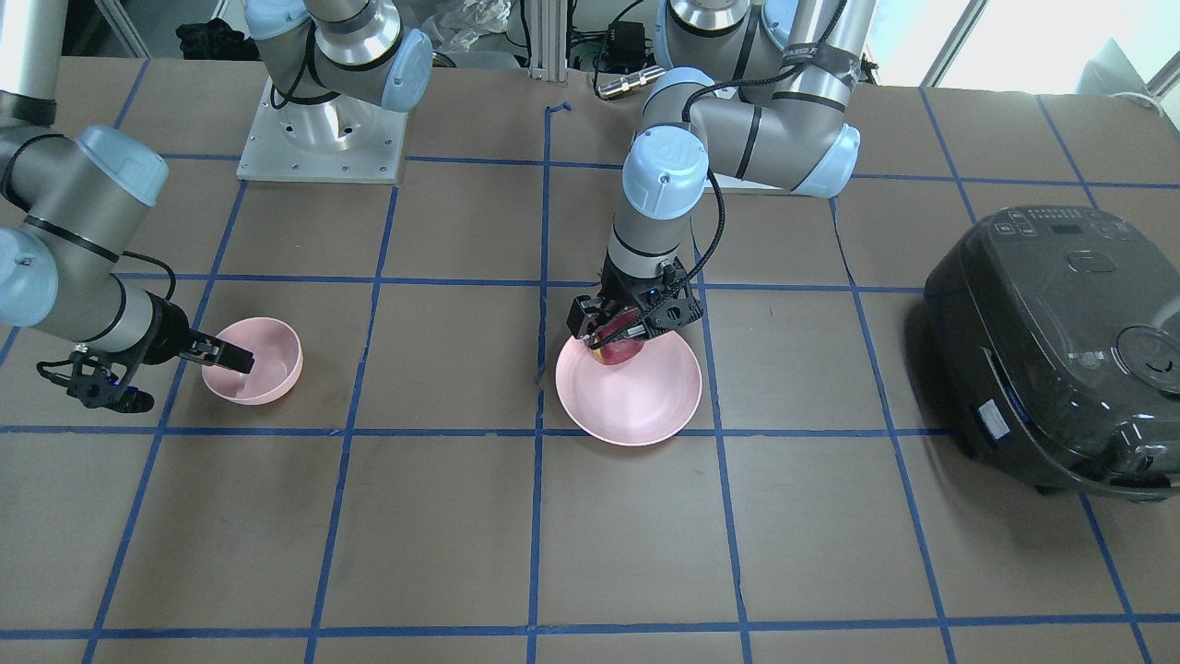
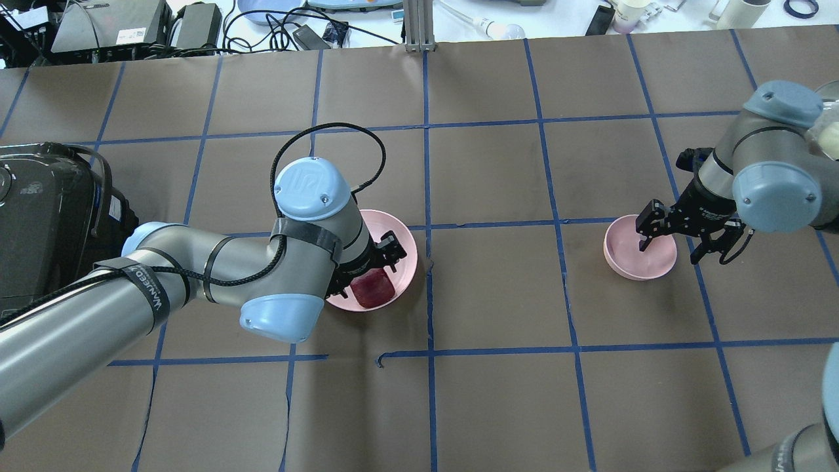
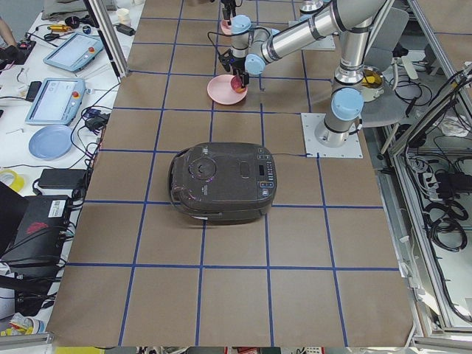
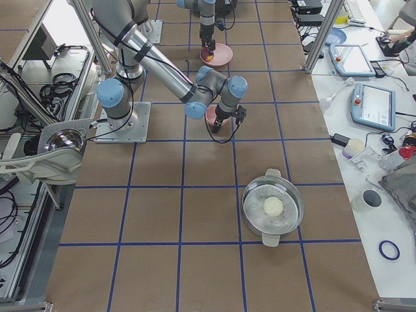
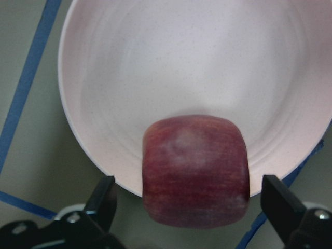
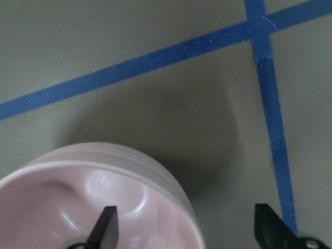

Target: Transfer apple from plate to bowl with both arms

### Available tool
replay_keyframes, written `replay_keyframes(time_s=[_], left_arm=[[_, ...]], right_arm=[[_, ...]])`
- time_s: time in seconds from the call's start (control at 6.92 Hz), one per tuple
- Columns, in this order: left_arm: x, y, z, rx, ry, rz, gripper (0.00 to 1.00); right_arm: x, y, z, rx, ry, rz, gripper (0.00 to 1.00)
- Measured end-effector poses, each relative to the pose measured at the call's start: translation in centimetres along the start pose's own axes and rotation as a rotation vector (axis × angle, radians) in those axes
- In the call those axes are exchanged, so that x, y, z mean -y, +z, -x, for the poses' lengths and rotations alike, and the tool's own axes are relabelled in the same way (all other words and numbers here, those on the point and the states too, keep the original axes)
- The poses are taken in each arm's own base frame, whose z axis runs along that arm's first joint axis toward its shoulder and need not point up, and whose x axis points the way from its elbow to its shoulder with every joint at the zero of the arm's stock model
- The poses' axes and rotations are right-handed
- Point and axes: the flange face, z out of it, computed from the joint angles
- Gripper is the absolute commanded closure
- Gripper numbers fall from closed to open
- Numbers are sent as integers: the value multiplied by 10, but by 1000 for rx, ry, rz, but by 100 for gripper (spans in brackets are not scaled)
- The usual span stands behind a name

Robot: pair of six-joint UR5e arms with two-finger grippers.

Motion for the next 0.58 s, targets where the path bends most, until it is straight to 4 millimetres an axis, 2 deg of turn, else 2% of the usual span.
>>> replay_keyframes(time_s=[0.14,0.29,0.43,0.58], left_arm=[[1,5,-1,1,4,1,35],[2,8,-2,0,8,-1,53],[3,9,-3,-2,11,-3,82],[5,5,-5,-8,23,-11,100]], right_arm=[[-1,3,0,4,-2,3,100],[-1,3,0,5,-5,0,100],[-2,0,0,5,-6,-2,100],[-2,-3,0,6,-4,-5,100]])
